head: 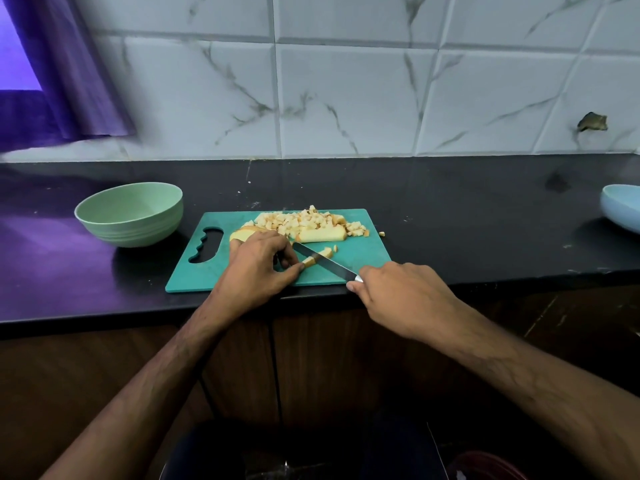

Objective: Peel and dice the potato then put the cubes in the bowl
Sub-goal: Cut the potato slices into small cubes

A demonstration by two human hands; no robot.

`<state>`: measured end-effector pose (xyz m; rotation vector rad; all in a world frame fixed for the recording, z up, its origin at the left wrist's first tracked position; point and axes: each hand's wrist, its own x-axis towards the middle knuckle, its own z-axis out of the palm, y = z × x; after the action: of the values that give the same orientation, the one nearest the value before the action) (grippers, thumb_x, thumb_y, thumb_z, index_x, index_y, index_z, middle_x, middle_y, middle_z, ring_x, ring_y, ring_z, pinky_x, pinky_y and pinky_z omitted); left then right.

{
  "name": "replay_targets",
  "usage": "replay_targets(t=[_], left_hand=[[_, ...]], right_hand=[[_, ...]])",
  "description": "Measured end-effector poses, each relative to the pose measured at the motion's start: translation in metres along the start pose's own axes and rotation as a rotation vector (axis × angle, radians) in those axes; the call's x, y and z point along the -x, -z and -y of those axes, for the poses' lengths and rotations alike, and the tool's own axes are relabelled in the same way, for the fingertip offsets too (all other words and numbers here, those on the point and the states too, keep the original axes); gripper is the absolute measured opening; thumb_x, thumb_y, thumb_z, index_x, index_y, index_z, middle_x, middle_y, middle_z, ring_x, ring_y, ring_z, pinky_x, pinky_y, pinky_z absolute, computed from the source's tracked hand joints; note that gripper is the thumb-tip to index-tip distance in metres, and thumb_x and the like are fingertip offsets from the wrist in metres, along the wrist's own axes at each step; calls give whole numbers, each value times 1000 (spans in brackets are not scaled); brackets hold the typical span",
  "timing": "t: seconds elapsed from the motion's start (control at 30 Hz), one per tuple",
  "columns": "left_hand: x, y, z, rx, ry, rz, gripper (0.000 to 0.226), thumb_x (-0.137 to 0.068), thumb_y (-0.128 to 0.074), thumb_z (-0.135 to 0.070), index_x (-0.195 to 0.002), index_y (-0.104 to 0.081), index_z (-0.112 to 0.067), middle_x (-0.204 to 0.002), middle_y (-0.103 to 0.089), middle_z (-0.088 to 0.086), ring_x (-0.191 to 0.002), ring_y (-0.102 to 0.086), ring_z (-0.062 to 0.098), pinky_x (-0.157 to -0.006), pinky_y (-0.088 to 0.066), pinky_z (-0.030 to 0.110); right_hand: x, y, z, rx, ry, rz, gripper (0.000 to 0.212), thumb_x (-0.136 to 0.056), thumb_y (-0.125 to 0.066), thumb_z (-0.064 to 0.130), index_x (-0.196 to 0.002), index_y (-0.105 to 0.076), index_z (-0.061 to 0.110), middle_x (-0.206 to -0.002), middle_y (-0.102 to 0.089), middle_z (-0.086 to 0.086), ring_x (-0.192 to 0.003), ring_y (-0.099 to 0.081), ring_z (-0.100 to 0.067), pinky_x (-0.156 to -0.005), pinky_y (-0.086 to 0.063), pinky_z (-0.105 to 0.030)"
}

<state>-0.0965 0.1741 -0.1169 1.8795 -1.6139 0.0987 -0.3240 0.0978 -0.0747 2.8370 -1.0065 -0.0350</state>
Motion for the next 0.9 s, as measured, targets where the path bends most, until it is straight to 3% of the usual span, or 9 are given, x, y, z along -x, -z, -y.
replay_targets(t=[0.27, 0.4, 0.5, 0.67, 0.73, 0.9], left_hand=[[-2, -2, 0, 4, 0, 8, 18, -87, -75, -39, -80, -59, -35, -86, -57, -17, -88, -48, 0, -82, -31, 38], [-3, 1, 1, 64, 7, 32, 15, -85, -78, -35, -80, -63, -36, -87, -60, -17, -89, -52, 1, -82, -49, 48], [-3, 1, 1, 73, 11, 38, 13, -84, -77, -37, -79, -65, -34, -86, -60, -17, -88, -53, 3, -81, -51, 52], [0, -2, 1, 41, 1, -9, 17, -87, -68, -48, -83, -64, -31, -86, -58, -17, -89, -51, 5, -82, -45, 43], [0, -2, 2, 25, 10, -32, 19, -90, -66, -46, -85, -63, -28, -89, -59, -15, -92, -51, 8, -82, -36, 40], [1, -3, 2, -7, 11, -16, 15, -87, -75, -38, -83, -61, -34, -87, -56, -18, -90, -49, 6, -80, -31, 37]], right_hand=[[24, 7, -7, 39, -3, 14, 36, -107, -20, 55, -97, -43, 29, -91, -55, 5, -63, -45, -7, -55, -37, -27], [15, -2, 2, 2, 6, -2, 33, -108, -23, 53, -97, -42, 28, -83, -49, 8, -62, -44, -7, -56, -36, -28], [5, -4, 8, -12, 20, -36, 33, -109, -24, 50, -97, -43, 26, -74, -42, 9, -61, -41, -5, -54, -33, -29], [-2, 6, 2, -24, 5, -21, 40, -108, -23, 53, -102, -52, 26, -79, -50, 9, -68, -50, -6, -57, -39, -30], [5, 11, -2, 0, -2, -40, 38, -107, -22, 54, -100, -48, 28, -78, -49, 9, -67, -50, -7, -58, -42, -30], [22, 4, 3, -1, 5, -6, 37, -107, -20, 54, -99, -46, 28, -87, -55, 6, -63, -45, -6, -56, -38, -29]])
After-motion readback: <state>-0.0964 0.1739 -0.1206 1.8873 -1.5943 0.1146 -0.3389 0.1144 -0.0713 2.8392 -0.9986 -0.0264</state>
